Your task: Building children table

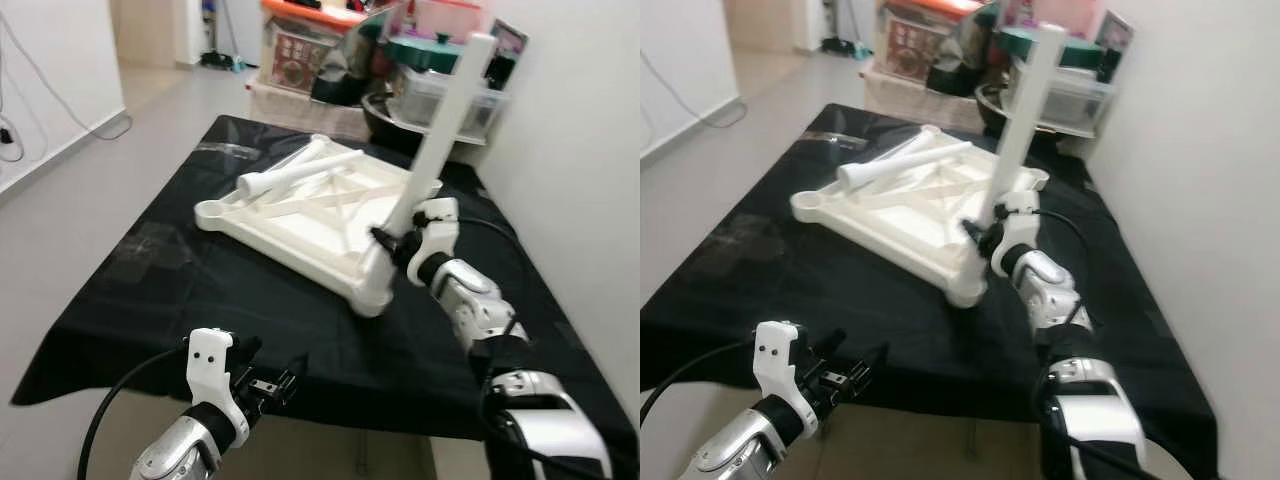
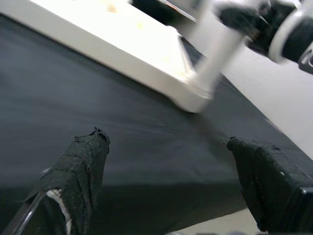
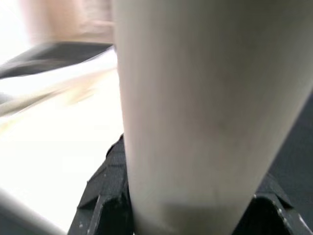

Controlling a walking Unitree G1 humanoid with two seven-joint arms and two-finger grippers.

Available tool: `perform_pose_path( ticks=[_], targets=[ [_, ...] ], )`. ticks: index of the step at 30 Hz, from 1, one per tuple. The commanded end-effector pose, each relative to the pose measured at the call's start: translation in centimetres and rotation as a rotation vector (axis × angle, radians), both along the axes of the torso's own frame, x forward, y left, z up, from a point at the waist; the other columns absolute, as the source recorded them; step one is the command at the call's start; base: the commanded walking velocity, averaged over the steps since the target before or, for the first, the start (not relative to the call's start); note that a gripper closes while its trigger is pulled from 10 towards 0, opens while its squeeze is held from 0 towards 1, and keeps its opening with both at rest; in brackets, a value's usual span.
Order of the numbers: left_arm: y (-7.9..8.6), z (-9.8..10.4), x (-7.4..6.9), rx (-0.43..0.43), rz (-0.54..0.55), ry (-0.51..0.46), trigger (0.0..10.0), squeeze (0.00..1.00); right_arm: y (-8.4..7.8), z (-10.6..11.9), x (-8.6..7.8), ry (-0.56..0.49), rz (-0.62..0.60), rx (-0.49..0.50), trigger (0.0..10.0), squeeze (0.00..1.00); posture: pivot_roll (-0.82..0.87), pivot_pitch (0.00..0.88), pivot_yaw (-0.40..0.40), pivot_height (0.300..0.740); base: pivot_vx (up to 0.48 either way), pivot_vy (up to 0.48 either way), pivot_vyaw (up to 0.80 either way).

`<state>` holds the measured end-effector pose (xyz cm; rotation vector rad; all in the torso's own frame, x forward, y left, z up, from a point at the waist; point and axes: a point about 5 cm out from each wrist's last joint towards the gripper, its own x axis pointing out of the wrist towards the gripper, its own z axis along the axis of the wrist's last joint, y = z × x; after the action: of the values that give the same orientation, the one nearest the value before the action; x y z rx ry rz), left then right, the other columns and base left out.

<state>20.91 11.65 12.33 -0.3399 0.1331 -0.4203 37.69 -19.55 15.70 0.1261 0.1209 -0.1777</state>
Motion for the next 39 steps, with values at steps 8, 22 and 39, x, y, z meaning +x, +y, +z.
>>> perform_pose_path(
  ticks=[8, 22, 39],
  targets=[
    [0.5, 0.0, 0.1, 0.009, 0.01, 0.007, 10.0, 0.0, 6.0, 0.7, -4.4, -0.133, 0.29, 0.016, 10.0, 1.0, 0.14, 0.0, -0.161, 0.74, 0.0, 0.0, 0.0],
    [0.5, 0.0, 0.4, 0.011, 0.003, -0.002, 10.0, 0.0, 5.3, 3.4, -3.5, -0.233, 0.946, -0.058, 10.0, 0.0, 0.16, 0.0, -0.177, 0.74, 0.0, 0.0, 0.0],
    [0.0, 0.0, 0.1, -0.008, 0.0, 0.002, 10.0, 0.0, 0.3, -1.6, -3.0, 0.069, -0.026, -0.071, 0.0, 0.0, 0.1, 0.0, -0.155, 0.74, 0.0, 0.0, 0.0]
  ],
)
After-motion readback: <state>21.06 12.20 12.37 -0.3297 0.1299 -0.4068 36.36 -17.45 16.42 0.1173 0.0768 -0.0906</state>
